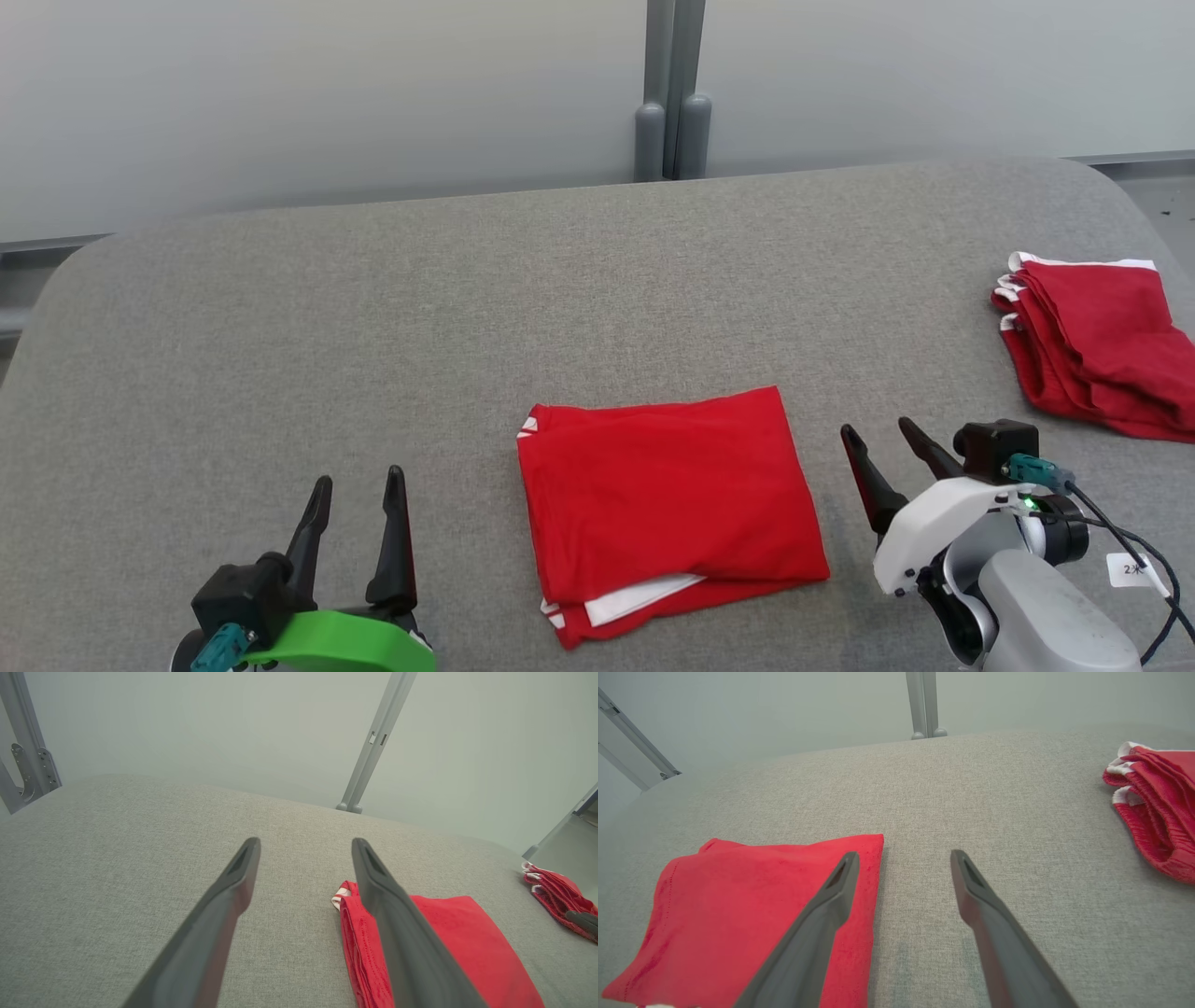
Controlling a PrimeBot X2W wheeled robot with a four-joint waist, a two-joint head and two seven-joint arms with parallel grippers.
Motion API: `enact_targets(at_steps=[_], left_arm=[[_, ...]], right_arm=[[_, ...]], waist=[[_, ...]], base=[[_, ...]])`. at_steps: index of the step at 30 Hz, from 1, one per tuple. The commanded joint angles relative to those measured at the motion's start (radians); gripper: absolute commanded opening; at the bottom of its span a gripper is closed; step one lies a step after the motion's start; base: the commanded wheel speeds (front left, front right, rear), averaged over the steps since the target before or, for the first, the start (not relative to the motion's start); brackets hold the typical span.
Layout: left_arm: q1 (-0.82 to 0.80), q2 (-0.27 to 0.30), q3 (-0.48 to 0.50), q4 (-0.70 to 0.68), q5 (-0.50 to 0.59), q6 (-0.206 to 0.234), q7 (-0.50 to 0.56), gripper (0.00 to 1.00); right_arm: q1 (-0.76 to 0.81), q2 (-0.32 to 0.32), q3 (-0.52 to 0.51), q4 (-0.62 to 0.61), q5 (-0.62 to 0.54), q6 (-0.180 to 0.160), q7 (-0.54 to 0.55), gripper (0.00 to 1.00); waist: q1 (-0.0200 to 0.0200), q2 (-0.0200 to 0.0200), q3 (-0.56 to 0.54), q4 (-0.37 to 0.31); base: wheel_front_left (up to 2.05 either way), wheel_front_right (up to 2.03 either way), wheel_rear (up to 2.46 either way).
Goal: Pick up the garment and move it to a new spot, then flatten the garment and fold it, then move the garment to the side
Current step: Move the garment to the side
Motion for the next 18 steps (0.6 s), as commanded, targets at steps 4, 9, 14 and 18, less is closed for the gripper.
enact_targets(at_steps=[4,9,14,18], left_arm=[[0.010,0.006,-0.002,0.008,0.014,0.005,-0.004,1.00],[0.003,0.006,-0.005,0.010,0.019,0.002,-0.004,1.00],[-0.007,0.005,-0.010,0.010,0.022,-0.001,-0.001,1.00],[-0.024,0.007,-0.009,0.006,0.024,-0.001,-0.001,1.00]], right_arm=[[0.004,-0.001,-0.010,0.022,0.004,0.000,0.060,1.00],[-0.020,-0.014,0.011,0.041,0.045,0.000,0.171,1.00],[-0.049,-0.029,0.028,0.064,0.128,0.000,0.274,1.00],[-0.081,-0.046,0.045,0.077,0.187,0.000,0.325,1.00]], waist=[[0.0000,0.0000,0.000,0.020],[0.0000,0.0000,0.007,0.052],[0.0000,0.0000,0.026,0.092],[0.0000,0.0000,0.063,0.123]], base=[[0.00,0.00,0.00],[0.00,0.00,0.00],[0.00,0.00,0.00],[0.00,0.00,0.00]])
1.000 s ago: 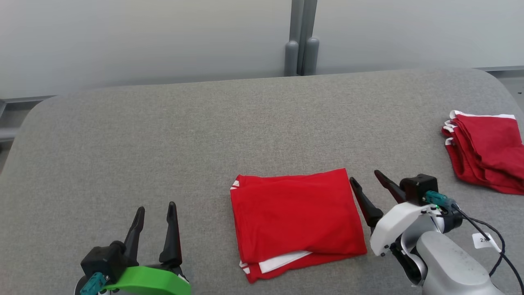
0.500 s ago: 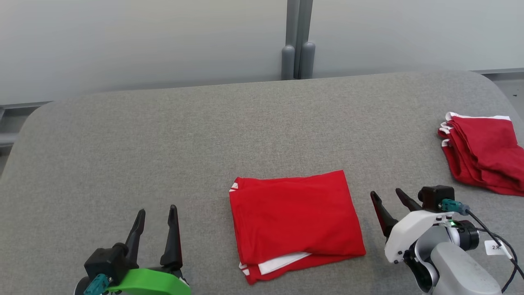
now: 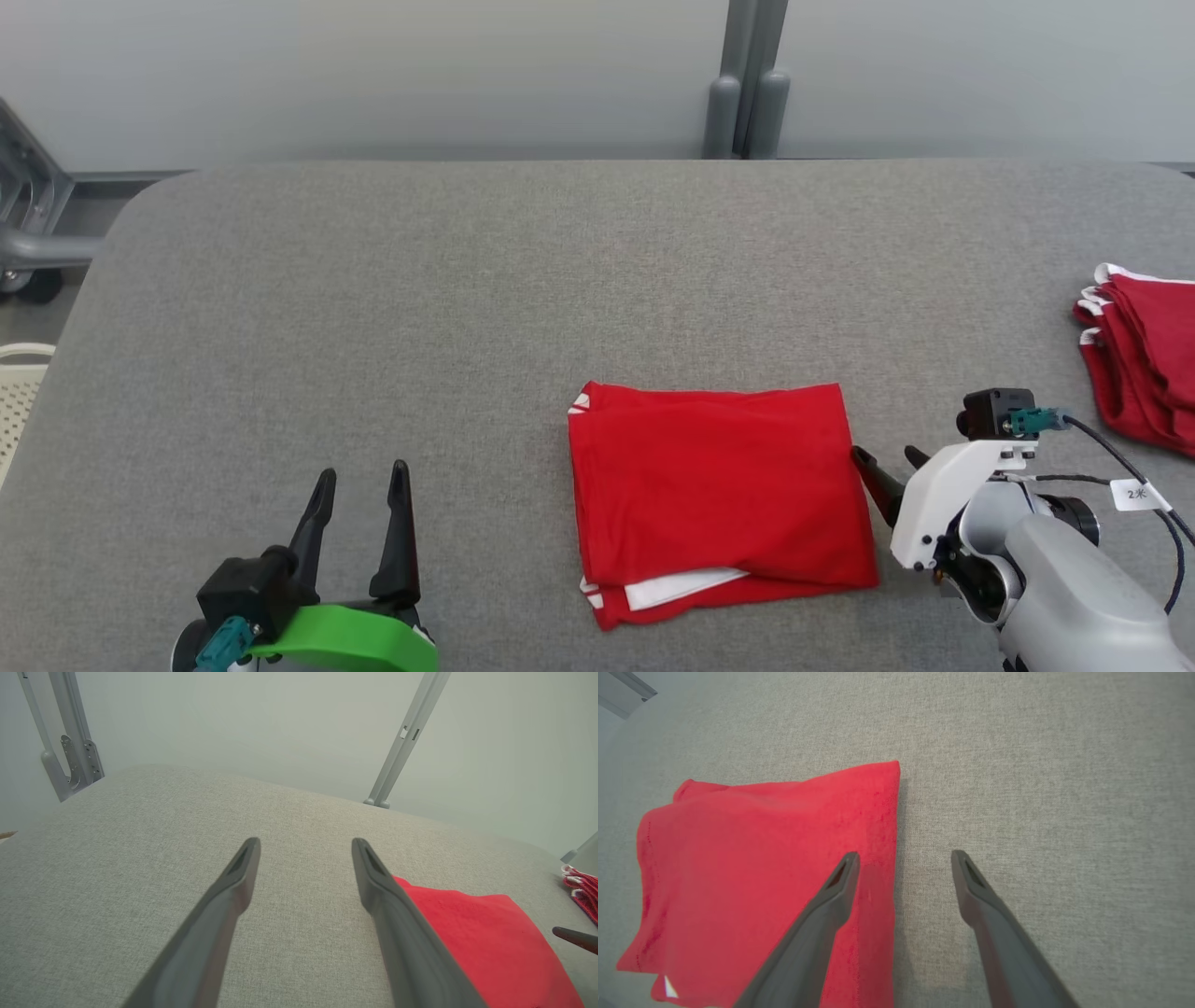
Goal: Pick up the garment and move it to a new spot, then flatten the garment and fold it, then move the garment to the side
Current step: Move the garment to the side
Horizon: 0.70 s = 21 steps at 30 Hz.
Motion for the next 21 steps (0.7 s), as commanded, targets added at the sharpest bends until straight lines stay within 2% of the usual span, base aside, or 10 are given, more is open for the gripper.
enact_targets(at_steps=[1,14,15,18,19,21], left_arm=[[-0.021,0.002,0.003,-0.002,0.010,0.000,-0.001,1.00],[-0.062,0.004,0.007,0.004,0.017,-0.008,-0.001,1.00],[-0.062,0.004,0.007,0.004,0.017,-0.007,-0.001,1.00],[-0.066,0.003,0.006,0.008,0.020,-0.005,-0.002,1.00],[-0.068,0.001,0.005,0.008,0.021,-0.005,-0.002,1.00],[-0.073,-0.001,0.005,0.010,0.021,-0.005,-0.002,1.00]], right_arm=[[-0.015,-0.011,0.010,0.010,0.024,0.000,0.019,1.00],[-0.069,-0.044,0.104,0.024,0.199,0.000,0.103,1.00],[-0.072,-0.042,0.114,0.027,0.207,0.000,0.101,0.53],[-0.079,-0.041,0.142,0.039,0.223,0.000,0.093,0.18],[-0.086,-0.040,0.152,0.040,0.227,0.000,0.084,0.00],[-0.096,-0.039,0.171,0.038,0.236,0.000,0.069,0.00]], waist=[[0.0000,0.0000,0.039,0.035],[0.0000,0.0000,0.110,0.075],[0.0000,0.0000,0.111,0.074],[0.0000,0.0000,0.115,0.069],[0.0000,0.0000,0.116,0.067],[0.0000,0.0000,0.119,0.062]], base=[[0.00,0.00,0.00],[0.00,0.00,0.00],[0.00,0.00,0.00],[0.00,0.00,0.00],[0.00,0.00,0.00],[0.00,0.00,0.00]])
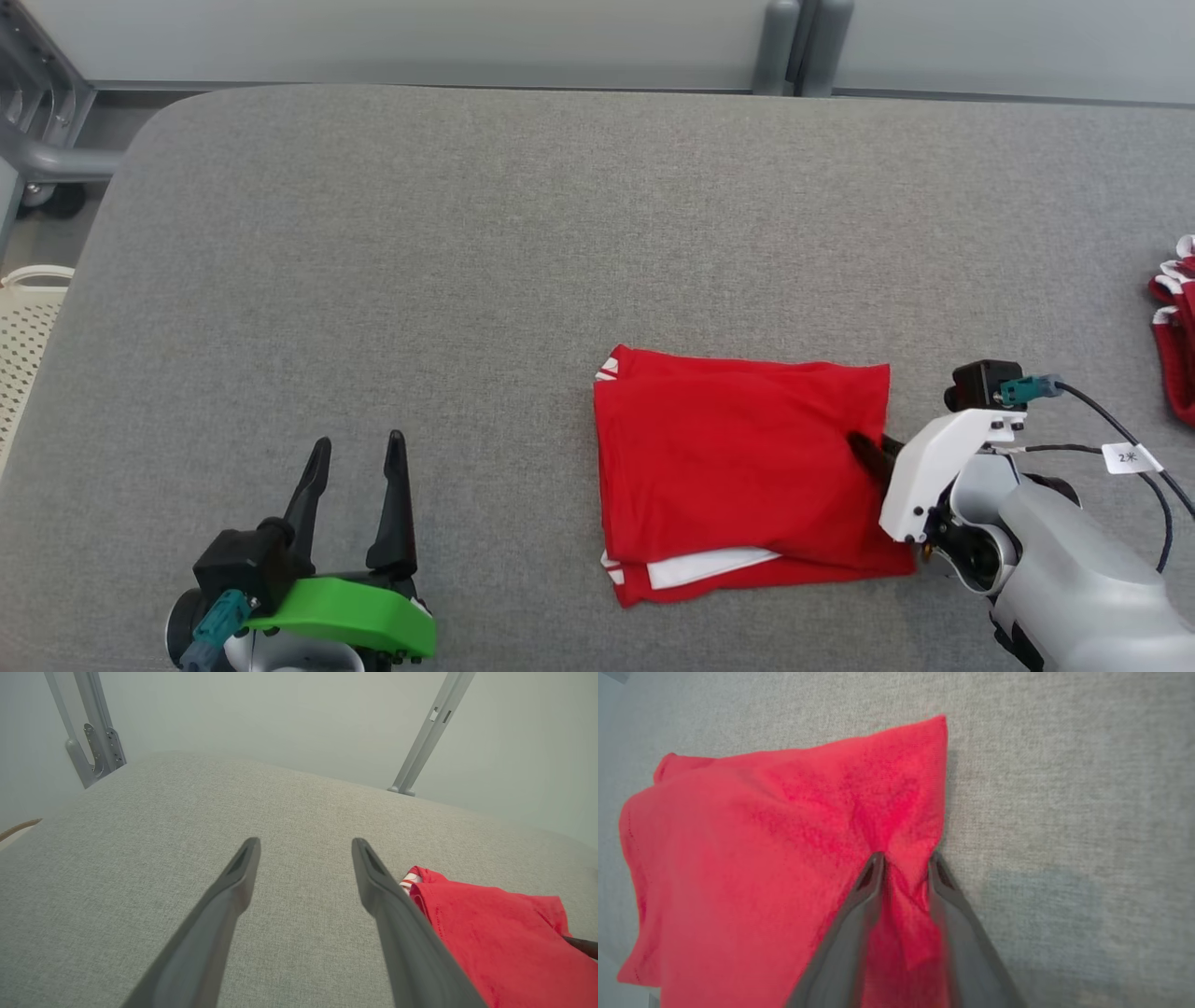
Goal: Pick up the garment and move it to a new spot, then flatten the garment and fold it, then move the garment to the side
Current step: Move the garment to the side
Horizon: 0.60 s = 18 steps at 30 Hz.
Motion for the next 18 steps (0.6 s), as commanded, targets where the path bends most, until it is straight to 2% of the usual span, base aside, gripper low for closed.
enact_targets(at_steps=[1,10,18], left_arm=[[-0.016,-0.003,0.003,-0.001,0.005,-0.002,-0.002,1.00],[-0.018,-0.004,0.000,-0.003,0.013,-0.010,-0.003,1.00],[-0.033,-0.006,-0.020,0.001,0.036,-0.014,-0.004,1.00]], right_arm=[[-0.004,0.004,0.013,0.003,0.004,0.000,-0.010,0.00],[-0.063,-0.056,0.065,-0.005,0.018,0.000,-0.097,0.00],[-0.117,-0.098,0.089,0.014,0.008,0.000,-0.132,0.00]], waist=[[0.0000,0.0000,0.003,-0.005],[0.0000,0.0000,-0.002,-0.072],[0.0000,0.0000,-0.010,-0.210]], base=[[0.00,0.00,0.00],[0.00,0.00,0.00],[0.00,0.00,0.00]])
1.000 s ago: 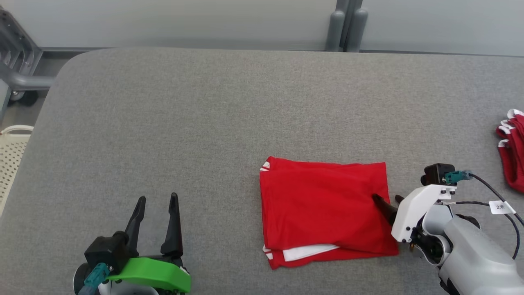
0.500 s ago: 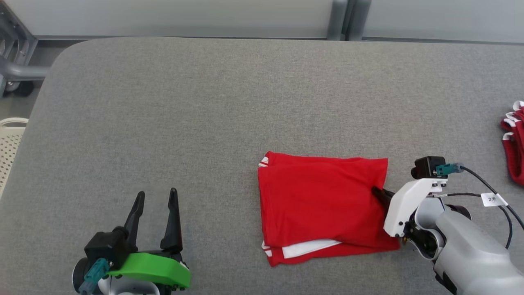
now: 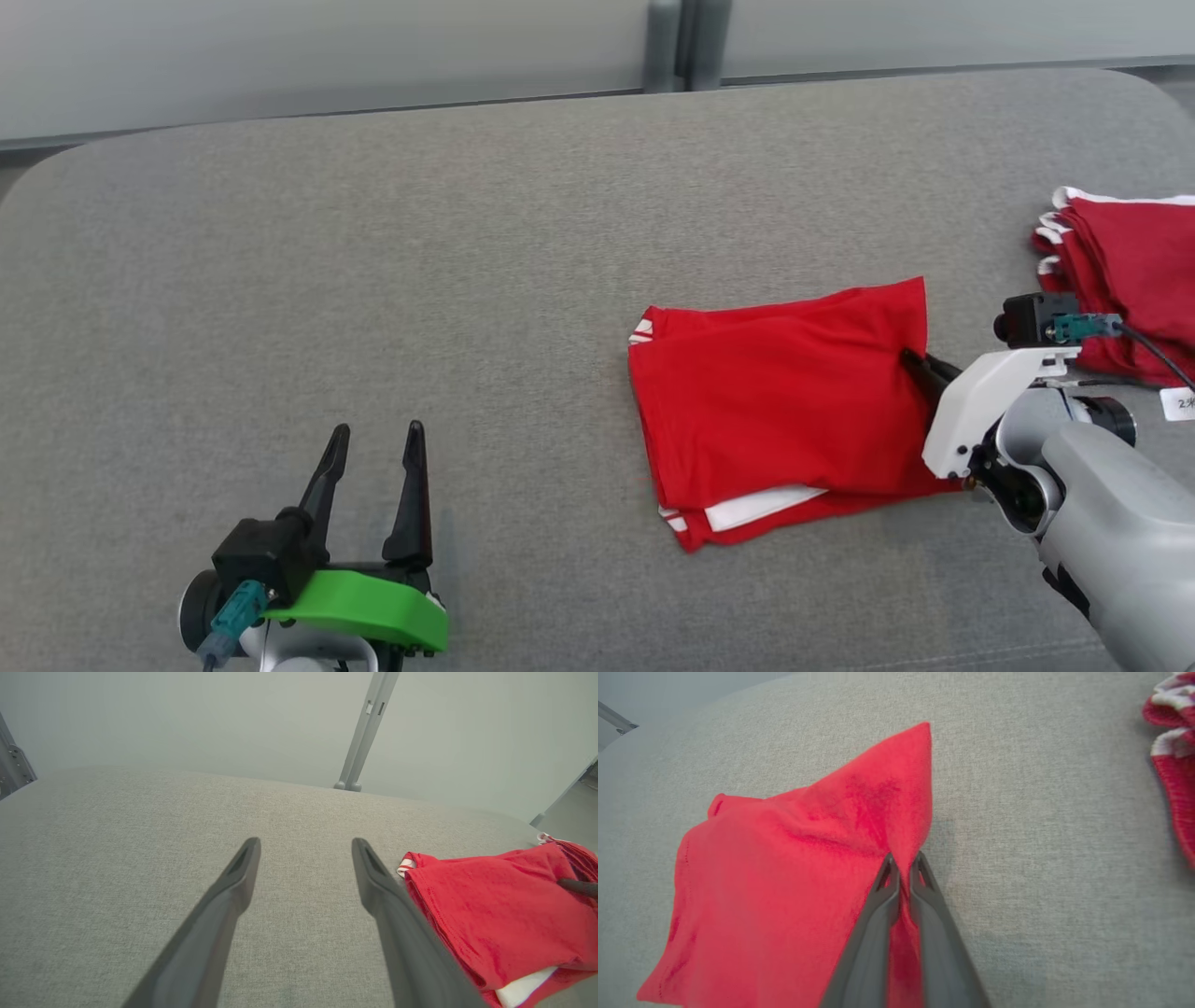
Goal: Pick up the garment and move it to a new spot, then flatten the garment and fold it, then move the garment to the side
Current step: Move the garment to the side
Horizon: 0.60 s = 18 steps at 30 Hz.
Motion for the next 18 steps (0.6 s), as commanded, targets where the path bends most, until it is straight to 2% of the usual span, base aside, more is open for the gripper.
enact_targets(at_steps=[1,10,18], left_arm=[[-0.015,-0.002,-0.002,0.000,0.010,0.002,-0.003,1.00],[-0.039,-0.005,-0.003,0.005,0.034,0.008,-0.004,1.00],[-0.055,-0.015,0.001,0.014,0.044,0.003,-0.004,1.00]], right_arm=[[-0.010,-0.012,0.002,0.005,-0.002,0.000,-0.006,0.00],[-0.072,-0.040,0.015,0.007,-0.003,0.000,-0.014,0.00],[-0.116,-0.054,0.024,0.005,-0.002,0.000,-0.010,0.00]], waist=[[0.0000,0.0000,-0.007,-0.084],[0.0000,0.0000,-0.007,-0.255],[0.0000,0.0000,0.004,-0.324]], base=[[0.00,0.00,0.00],[0.00,0.00,0.00],[0.00,0.00,0.00]])
